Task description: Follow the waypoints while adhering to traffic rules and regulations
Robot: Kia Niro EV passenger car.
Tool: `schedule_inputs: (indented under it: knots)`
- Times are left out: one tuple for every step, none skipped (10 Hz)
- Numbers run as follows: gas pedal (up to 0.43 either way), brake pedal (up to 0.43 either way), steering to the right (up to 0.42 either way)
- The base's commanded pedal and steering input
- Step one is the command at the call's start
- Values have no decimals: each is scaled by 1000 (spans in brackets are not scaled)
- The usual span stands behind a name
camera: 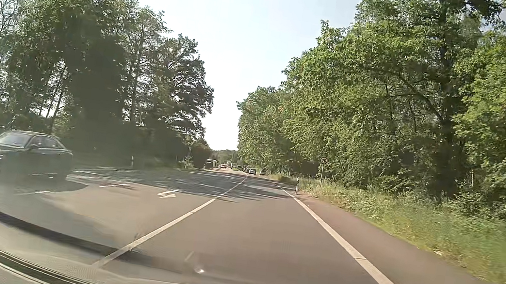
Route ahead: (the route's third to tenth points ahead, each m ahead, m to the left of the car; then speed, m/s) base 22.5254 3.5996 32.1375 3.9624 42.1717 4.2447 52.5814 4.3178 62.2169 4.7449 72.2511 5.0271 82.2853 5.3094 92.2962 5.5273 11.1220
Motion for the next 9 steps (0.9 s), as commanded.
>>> schedule_inputs:
  knots:
    - [138,30,0]
    - [130,30,0]
    - [118,30,0]
    - [110,30,0]
    - [110,30,-1]
    - [110,30,-1]
    - [98,30,-3]
    - [87,30,-4]
    - [79,30,-4]
